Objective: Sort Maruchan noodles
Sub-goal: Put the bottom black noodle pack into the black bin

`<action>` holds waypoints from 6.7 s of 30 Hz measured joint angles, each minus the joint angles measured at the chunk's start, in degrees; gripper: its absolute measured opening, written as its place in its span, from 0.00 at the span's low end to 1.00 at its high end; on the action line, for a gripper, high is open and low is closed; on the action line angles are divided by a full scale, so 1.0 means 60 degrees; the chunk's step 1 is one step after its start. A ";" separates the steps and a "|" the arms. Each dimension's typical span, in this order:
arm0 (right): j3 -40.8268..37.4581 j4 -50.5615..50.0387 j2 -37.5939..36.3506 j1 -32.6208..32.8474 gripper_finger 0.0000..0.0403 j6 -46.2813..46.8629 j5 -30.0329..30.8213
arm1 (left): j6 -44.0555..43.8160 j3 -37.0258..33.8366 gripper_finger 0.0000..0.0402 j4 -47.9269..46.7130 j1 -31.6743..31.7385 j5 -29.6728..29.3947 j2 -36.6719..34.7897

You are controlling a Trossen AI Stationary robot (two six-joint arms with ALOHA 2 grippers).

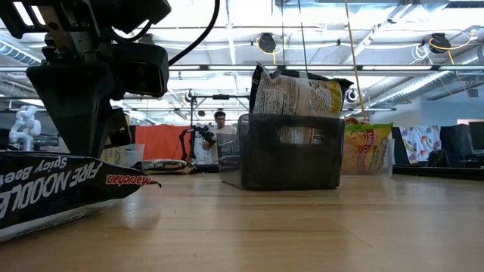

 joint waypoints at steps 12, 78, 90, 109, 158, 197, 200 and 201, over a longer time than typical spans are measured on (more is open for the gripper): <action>0.0000 0.0000 0.0004 0.0000 0.21 0.0000 0.0000 | -0.0198 0.0006 0.20 -0.0007 -0.0075 0.0014 0.0645; 0.0004 -0.0001 0.0004 -0.0001 0.21 -0.0470 0.0004 | -0.1535 0.0011 0.07 0.0867 -0.1201 0.0328 0.0943; 0.0004 0.0003 -0.0068 -0.0004 0.21 -0.0521 0.0004 | -0.2398 0.0011 0.01 0.1810 -0.1169 -0.0010 0.0943; 0.0004 0.0004 -0.1542 0.0000 0.21 -0.1045 0.0256 | 0.0171 0.2604 0.00 -0.2074 -0.1048 -0.2127 0.0940; 0.0004 -0.1353 -0.2605 -0.0002 0.21 -0.0987 0.1297 | 0.1442 0.6295 0.00 -0.8565 0.1870 -0.7008 -0.1093; 0.0004 -0.1366 -0.2601 0.0000 0.21 -0.1005 0.1300 | 0.2009 0.6295 0.00 -0.3016 0.2357 -0.5920 0.0333; 0.0004 -0.1364 -0.2601 0.0000 0.21 -0.1005 0.1300 | 0.1748 0.6295 0.00 -0.2915 0.2180 -0.5835 0.0580; 0.0004 -0.1364 -0.2601 -0.0002 0.21 -0.1005 0.1300 | 0.1676 0.6295 0.00 -0.2878 0.2137 -0.5792 0.0674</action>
